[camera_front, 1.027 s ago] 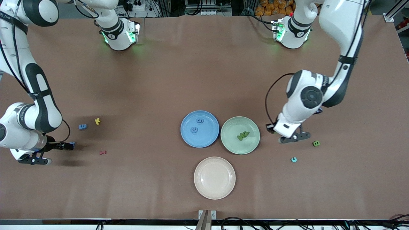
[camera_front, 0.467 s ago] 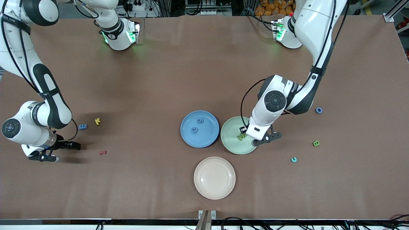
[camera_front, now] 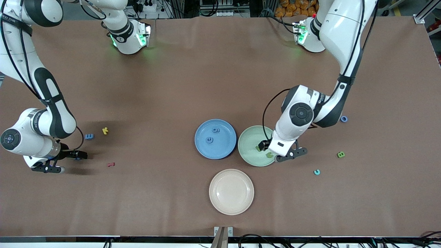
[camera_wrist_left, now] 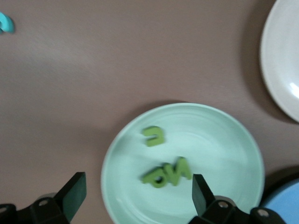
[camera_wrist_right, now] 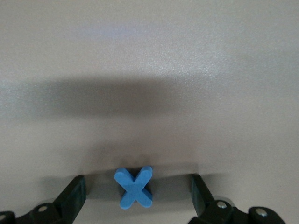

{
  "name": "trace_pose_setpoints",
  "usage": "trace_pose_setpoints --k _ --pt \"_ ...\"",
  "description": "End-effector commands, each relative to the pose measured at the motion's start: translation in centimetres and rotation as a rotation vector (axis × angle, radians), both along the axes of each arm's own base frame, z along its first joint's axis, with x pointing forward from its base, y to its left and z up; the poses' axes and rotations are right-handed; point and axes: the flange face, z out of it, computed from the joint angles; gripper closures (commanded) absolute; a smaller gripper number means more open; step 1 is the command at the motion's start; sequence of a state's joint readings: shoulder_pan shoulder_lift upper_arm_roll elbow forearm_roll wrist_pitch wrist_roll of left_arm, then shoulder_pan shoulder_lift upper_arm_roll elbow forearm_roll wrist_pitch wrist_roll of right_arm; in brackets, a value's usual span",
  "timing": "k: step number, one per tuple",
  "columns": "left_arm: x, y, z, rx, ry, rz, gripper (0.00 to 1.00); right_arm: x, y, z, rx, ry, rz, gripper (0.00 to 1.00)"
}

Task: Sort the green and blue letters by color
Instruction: 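Drop the u on the green plate while the right gripper grasps the X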

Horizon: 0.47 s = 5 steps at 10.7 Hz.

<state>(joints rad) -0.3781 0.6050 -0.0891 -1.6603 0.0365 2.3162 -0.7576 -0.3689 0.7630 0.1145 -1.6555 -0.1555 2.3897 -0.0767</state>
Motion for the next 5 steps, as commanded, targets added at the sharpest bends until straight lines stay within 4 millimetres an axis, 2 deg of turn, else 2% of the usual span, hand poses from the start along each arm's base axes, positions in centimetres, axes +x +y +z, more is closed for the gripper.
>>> trace_pose_setpoints --k 1,3,4,5 --pt "1.6 6.2 2.0 0.035 0.055 -0.136 0.00 0.1 -0.2 1.6 0.001 -0.017 -0.021 0.00" --pt "3.3 11.7 2.4 0.047 0.057 -0.233 0.00 0.2 -0.1 1.6 0.003 -0.019 -0.020 0.00" --pt "3.9 14.2 2.3 0.066 0.055 -0.275 0.00 0.2 -0.2 1.5 0.003 -0.019 -0.022 0.04" --pt "4.3 16.0 2.4 0.061 0.053 -0.299 0.00 0.1 -0.2 1.3 0.004 -0.019 -0.016 0.32"
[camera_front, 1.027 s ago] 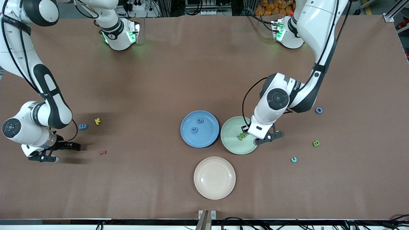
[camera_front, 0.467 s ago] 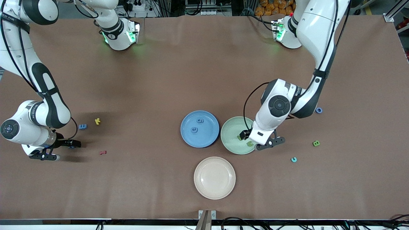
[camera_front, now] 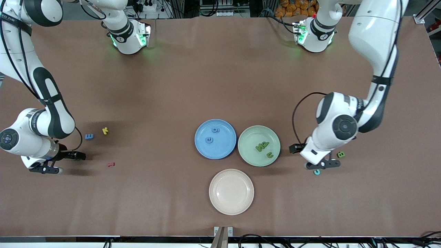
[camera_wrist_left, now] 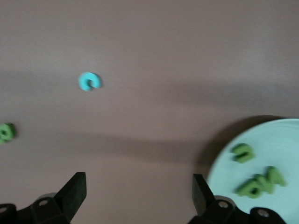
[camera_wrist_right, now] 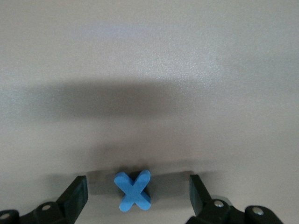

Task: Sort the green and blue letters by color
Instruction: 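Grasp the green B with the left gripper while the right gripper lifts the X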

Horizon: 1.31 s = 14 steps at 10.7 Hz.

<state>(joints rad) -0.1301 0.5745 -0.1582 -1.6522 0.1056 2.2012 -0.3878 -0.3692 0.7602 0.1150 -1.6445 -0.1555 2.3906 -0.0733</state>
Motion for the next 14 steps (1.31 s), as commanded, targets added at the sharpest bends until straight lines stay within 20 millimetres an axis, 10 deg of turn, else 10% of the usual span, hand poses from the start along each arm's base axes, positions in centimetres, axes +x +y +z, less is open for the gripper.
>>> trace_pose_setpoints --k 1,2,8,14 --pt "0.8 5.4 0.7 -0.003 0.007 -0.090 0.00 -0.5 -0.2 0.4 0.011 -0.001 -0.012 0.71" --pt "1.1 7.6 0.1 -0.007 0.016 -0.103 0.00 -0.6 -0.2 0.2 0.013 0.002 -0.011 1.00" --pt "1.9 14.2 -4.9 0.072 -0.021 -0.184 0.00 -0.1 1.1 1.2 0.025 -0.007 0.007 1.00" --pt "0.6 18.2 -8.1 0.044 -0.044 -0.201 0.00 1.8 9.8 3.1 0.105 -0.022 0.011 1.00"
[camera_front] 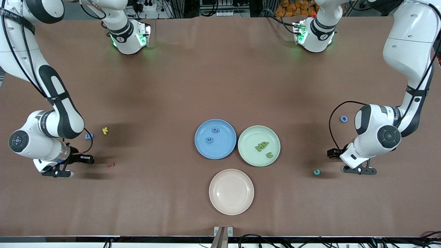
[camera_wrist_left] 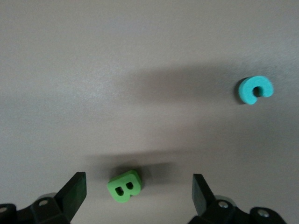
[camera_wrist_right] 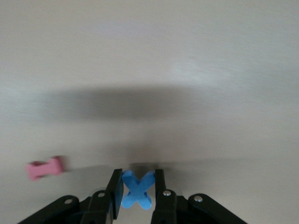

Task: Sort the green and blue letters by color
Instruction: 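Grasp the green B with the left gripper while the right gripper lifts the X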

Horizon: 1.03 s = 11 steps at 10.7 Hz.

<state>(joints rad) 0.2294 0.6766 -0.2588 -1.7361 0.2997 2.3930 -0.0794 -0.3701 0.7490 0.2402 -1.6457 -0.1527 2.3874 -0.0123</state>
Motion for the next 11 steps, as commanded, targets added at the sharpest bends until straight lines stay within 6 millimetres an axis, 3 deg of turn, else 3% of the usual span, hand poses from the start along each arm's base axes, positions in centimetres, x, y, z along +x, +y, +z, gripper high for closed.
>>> trace_pose_setpoints --k 1,5,8,9,10,11 --pt "-0.6 0.7 -0.5 0.004 -0.011 -0.026 0.00 0.2 4.4 1.8 0.042 0.018 -0.016 1.00" --pt "-1.6 1.4 -1.8 -0.008 -0.023 -0.017 0.00 0.9 11.4 3.6 0.041 0.044 -0.083 1.00" --pt "-2.0 1.6 -2.2 -0.011 -0.020 -0.015 0.00 0.5 19.2 4.5 0.032 0.072 -0.166 1.00" --pt "-2.0 1.6 -2.3 -0.012 -0.023 -0.016 0.00 0.0 23.3 4.6 0.039 0.079 -0.204 1.00" --pt "-2.1 1.8 -2.4 -0.011 -0.021 -0.014 0.05 -0.6 26.5 4.8 0.040 0.083 -0.254 1.00" --pt "-2.2 2.0 -2.5 -0.012 -0.022 -0.007 0.22 -1.1 29.7 5.1 0.042 0.083 -0.288 1.00"
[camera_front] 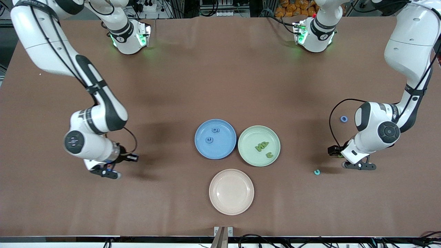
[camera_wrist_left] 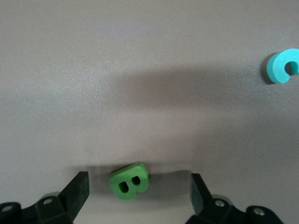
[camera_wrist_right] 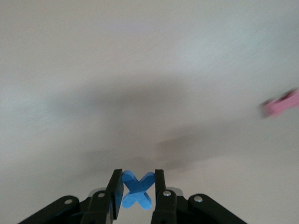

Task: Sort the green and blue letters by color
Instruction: 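Drop the X on the blue plate while the left gripper drops B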

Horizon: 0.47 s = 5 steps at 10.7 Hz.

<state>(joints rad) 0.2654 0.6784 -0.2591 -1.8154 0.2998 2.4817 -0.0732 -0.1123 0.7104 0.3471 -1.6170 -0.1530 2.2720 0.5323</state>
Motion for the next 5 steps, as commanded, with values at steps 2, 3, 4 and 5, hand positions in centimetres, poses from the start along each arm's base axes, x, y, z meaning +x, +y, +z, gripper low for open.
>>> trace_pose_setpoints --k 2,3,4,5 --pt "-0.3 1.0 0.0 0.008 -0.017 -0.014 0.52 -2.6 12.0 1.9 -0.007 0.010 -0.146 1.00" --pt "-0.3 1.0 -0.2 0.007 -0.014 -0.014 0.65 -3.5 14.6 2.0 -0.008 0.014 -0.174 1.00" --pt "-0.4 1.0 -0.3 0.006 -0.013 -0.013 0.78 -4.3 16.4 2.0 -0.010 0.019 -0.195 1.00" --pt "-0.4 1.0 -0.3 0.006 -0.013 -0.013 0.86 -5.0 17.9 1.9 -0.007 0.022 -0.194 1.00"
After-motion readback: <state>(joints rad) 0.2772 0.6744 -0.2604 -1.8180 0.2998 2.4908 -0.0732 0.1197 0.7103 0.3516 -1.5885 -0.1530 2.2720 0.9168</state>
